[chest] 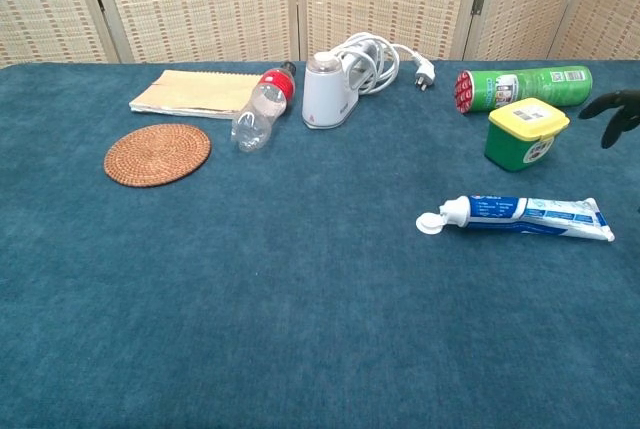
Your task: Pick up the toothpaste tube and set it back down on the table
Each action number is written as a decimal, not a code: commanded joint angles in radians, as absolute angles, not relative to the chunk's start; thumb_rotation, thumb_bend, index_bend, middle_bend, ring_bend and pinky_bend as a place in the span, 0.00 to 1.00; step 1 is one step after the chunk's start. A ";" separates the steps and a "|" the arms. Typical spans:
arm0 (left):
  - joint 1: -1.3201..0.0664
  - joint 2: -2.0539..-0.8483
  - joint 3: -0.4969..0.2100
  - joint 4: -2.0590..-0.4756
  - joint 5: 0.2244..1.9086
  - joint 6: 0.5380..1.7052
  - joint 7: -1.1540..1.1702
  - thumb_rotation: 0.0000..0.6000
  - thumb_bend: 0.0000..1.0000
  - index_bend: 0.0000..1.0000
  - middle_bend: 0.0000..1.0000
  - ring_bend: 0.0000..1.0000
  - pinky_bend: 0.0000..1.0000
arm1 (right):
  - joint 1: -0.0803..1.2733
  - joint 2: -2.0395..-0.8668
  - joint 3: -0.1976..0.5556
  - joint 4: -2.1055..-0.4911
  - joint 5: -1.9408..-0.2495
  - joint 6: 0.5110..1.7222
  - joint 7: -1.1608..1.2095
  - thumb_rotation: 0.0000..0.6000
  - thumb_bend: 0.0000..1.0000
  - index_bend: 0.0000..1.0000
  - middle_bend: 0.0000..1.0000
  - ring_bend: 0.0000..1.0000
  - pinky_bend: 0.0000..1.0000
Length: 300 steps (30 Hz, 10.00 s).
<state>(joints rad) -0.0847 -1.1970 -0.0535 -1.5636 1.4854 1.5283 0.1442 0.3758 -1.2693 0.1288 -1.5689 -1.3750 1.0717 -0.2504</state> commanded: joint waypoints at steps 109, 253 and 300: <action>-0.439 -1.377 -0.328 -1.827 1.204 1.214 -0.445 0.00 0.00 0.00 0.04 0.02 0.17 | 0.936 -1.961 0.304 -1.168 -1.493 1.041 0.511 1.00 0.63 0.68 0.66 0.57 0.67; -0.557 -1.337 -0.212 -1.661 1.333 1.134 -0.306 0.00 0.00 0.00 0.00 0.00 0.14 | 1.290 -1.420 0.116 -1.605 -0.647 0.630 -0.511 1.00 0.52 0.76 0.68 0.61 0.64; -0.400 -1.233 -0.198 -1.665 1.172 1.279 -0.072 0.58 0.13 0.00 0.00 0.00 0.14 | 0.616 -1.093 -0.085 -1.841 -1.177 1.397 -0.280 1.00 0.36 0.05 0.25 0.20 0.29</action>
